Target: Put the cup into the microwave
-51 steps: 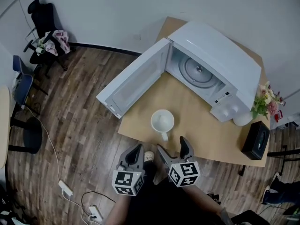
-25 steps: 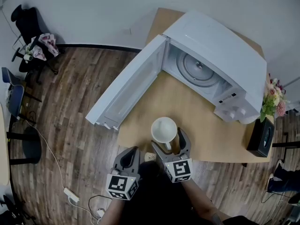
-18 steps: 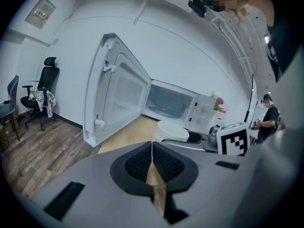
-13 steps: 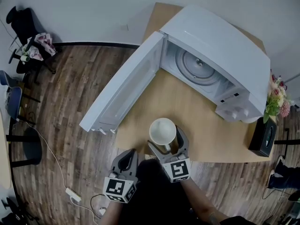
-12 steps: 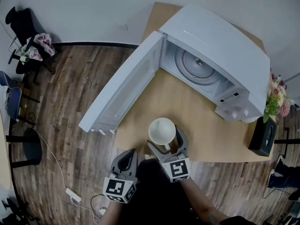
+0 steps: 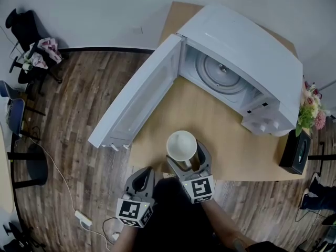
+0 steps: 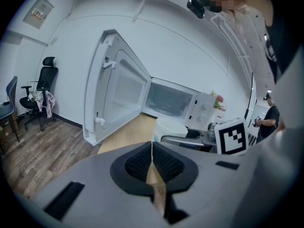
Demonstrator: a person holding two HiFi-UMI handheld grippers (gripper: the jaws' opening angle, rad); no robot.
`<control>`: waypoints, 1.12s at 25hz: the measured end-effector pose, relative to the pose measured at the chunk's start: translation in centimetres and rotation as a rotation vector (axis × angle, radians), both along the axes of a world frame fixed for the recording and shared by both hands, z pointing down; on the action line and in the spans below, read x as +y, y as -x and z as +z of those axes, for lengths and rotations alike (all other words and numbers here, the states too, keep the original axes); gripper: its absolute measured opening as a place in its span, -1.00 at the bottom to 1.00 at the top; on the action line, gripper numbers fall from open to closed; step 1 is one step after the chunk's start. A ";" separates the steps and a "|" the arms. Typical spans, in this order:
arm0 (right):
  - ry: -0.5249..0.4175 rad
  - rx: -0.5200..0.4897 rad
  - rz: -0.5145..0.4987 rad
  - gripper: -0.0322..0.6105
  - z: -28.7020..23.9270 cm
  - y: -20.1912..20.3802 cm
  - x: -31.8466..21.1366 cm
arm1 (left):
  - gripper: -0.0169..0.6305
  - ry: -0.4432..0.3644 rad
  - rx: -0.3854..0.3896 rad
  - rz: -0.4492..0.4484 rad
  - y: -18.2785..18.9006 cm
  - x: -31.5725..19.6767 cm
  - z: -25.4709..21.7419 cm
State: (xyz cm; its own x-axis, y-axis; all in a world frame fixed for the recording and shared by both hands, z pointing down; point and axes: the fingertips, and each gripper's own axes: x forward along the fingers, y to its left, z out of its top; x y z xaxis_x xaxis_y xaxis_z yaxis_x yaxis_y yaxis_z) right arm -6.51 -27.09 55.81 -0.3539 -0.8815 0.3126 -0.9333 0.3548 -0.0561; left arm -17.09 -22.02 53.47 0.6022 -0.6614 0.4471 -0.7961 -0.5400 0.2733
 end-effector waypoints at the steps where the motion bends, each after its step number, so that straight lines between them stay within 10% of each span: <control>1: 0.000 0.001 0.000 0.46 0.0 0.0 0.0 | -0.93 0.000 -0.001 0.000 0.0 0.1 0.0; 28: -0.002 -0.010 0.045 0.46 -1.5 -1.4 1.3 | -0.93 -0.023 0.023 0.041 -0.1 1.3 -1.0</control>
